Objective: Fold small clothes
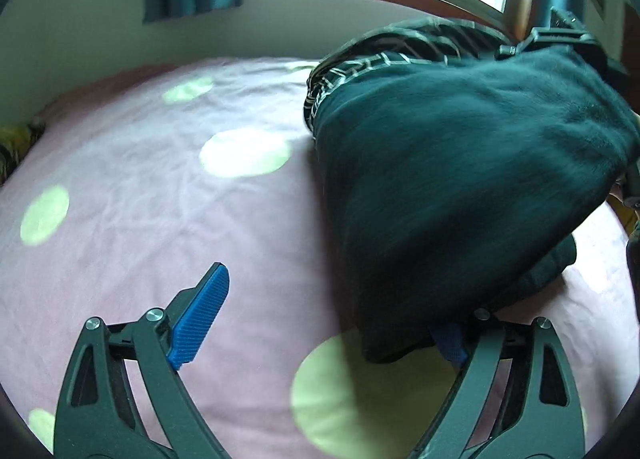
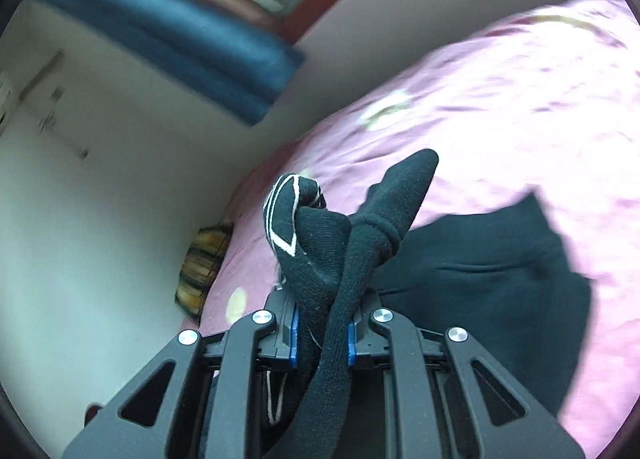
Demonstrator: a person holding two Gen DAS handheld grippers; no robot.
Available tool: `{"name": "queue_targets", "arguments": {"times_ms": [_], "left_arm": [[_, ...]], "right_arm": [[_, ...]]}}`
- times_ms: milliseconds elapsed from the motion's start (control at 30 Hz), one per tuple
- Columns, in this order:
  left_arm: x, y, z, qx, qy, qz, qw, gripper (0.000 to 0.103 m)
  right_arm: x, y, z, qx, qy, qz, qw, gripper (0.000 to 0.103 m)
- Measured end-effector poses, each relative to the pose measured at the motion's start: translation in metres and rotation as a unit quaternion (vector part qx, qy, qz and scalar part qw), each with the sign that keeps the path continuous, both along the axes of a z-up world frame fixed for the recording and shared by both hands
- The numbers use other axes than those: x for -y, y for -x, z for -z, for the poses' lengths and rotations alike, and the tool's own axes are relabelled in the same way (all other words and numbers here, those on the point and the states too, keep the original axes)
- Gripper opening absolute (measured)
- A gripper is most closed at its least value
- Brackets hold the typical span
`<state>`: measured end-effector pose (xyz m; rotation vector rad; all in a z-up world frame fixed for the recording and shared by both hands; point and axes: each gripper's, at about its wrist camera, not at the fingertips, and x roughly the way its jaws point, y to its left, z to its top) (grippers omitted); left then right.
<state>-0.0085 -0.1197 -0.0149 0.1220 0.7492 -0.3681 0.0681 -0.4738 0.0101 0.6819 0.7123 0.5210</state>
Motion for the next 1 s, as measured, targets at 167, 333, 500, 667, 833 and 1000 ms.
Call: {"name": "queue_targets", "arguments": {"times_ms": [167,333,500,667,833,1000], "left_arm": [[0.031,0.001,0.012,-0.005,-0.031,0.029,0.9991,0.093],[0.030,-0.006,0.024,-0.019,-0.038,0.023,0.9988,0.093],[0.032,-0.006,0.027,-0.022,-0.043,0.017,0.9987,0.093],[0.032,-0.008,0.029,-0.026,-0.039,0.015,0.9988,0.093],[0.032,-0.010,0.030,-0.031,-0.035,0.014,0.9988,0.093],[0.032,-0.010,0.030,-0.031,-0.039,0.011,0.9987,0.093]], "right_arm": [[0.061,0.008,0.076,-0.067,-0.044,0.035,0.996,0.016],[0.081,0.005,0.122,-0.084,-0.133,0.027,0.987,0.017],[0.076,0.024,0.102,-0.082,-0.131,0.030,0.988,0.048],[0.078,0.098,0.092,-0.060,-0.123,0.045,0.990,0.064],[0.064,0.144,0.100,-0.067,-0.117,0.021,0.991,0.064],[0.048,0.139,0.111,-0.080,-0.096,0.010,0.992,0.064]]}}
